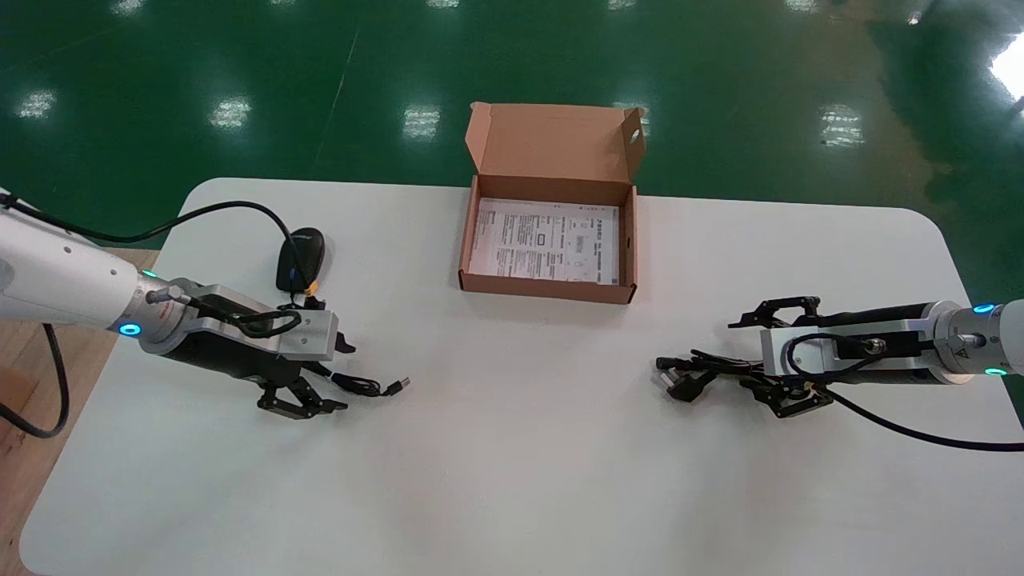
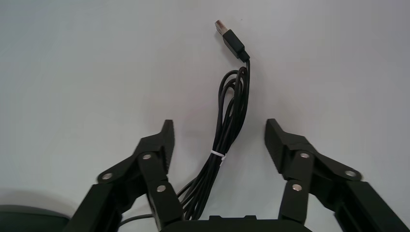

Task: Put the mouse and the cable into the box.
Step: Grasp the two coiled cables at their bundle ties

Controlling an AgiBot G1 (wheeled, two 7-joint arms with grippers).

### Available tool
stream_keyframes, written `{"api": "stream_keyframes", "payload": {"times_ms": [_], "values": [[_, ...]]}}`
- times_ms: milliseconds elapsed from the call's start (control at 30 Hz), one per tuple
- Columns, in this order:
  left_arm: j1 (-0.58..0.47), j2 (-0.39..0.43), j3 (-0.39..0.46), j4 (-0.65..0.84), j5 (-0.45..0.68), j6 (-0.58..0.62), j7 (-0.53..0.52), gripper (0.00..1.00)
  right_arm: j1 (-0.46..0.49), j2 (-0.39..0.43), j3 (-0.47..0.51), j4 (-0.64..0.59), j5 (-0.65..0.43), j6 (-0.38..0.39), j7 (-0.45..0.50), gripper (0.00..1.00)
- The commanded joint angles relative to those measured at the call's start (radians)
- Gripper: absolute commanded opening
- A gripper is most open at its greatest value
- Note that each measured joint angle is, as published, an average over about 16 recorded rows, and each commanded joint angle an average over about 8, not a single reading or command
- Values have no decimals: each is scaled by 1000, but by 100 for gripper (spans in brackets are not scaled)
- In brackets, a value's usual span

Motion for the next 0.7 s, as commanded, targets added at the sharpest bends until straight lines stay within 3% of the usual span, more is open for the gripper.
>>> {"api": "stream_keyframes", "payload": {"times_ms": [33,700], "values": [[0,0,0,-1,0,0,0,0,0,0,0,1,0,-1,0,0],[-17,-11,-24,-9,-36,4,-5,0,6,6,5,18,7,-15,-16,2]]}}
